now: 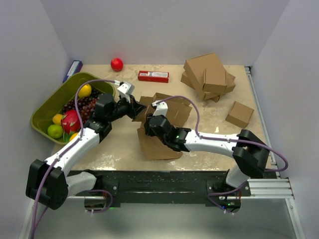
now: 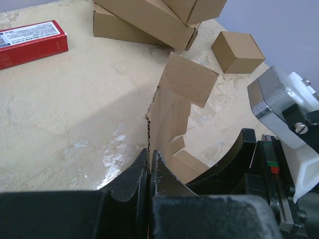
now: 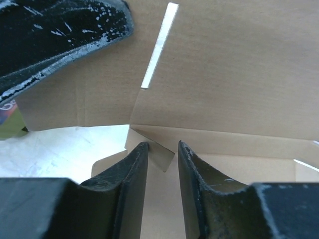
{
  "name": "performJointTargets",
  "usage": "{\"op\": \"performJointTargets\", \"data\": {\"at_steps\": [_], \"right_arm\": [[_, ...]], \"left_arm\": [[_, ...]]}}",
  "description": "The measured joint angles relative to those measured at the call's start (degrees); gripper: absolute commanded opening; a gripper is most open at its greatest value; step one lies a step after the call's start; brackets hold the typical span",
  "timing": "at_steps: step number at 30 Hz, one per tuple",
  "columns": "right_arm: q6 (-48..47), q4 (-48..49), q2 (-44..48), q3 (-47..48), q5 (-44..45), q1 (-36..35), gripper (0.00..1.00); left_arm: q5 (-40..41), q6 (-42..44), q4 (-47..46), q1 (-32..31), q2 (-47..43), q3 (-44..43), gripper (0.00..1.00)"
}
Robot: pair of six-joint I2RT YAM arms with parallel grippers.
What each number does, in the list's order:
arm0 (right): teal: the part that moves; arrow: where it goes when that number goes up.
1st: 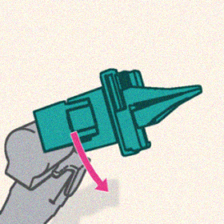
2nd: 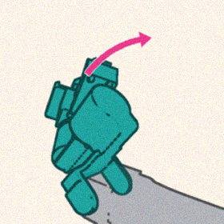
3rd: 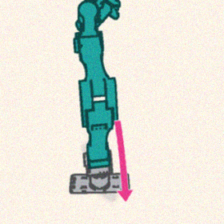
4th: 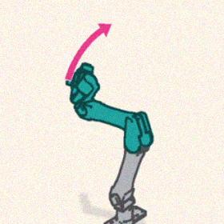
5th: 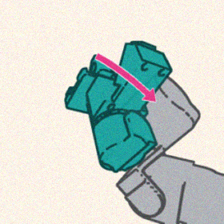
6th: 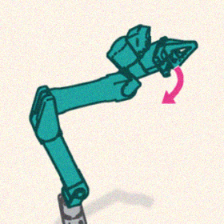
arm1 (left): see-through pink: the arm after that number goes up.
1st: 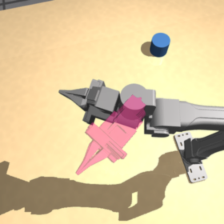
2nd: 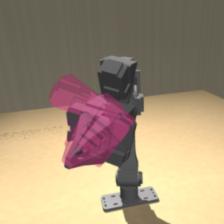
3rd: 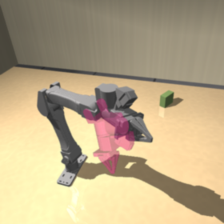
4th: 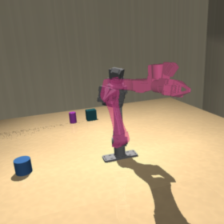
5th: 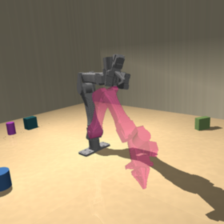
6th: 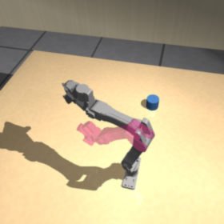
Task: Fold the paper box
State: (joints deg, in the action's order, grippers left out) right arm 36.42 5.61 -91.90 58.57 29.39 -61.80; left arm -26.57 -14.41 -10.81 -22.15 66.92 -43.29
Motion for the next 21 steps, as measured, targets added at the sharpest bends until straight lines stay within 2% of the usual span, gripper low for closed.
{"op": "performJointTargets", "data": {"at_steps": [6, 11, 15, 21], "right_arm": [[0.0, 3.6, -1.6, -0.5, -2.7, 0.8, 0.47], [0.7, 3.5, 0.6, -2.6, -4.8, 2.4, 0.67], [0.8, 0.2, 8.9, -6.9, -6.4, 4.7, 0.82], [3.1, -5.8, 25.2, -9.3, -11.2, 13.4, 0.94]], "left_arm": [[-0.8, 0.0, -0.7, 0.0, 0.0, 0.0, 0.00], [0.2, 0.6, -0.5, 0.0, 0.0, 0.0, 0.00], [0.4, 1.2, -0.2, 0.0, 0.0, 0.0, 0.00], [-1.3, 3.3, -0.1, 0.0, -0.2, -0.1, 0.00]]}}
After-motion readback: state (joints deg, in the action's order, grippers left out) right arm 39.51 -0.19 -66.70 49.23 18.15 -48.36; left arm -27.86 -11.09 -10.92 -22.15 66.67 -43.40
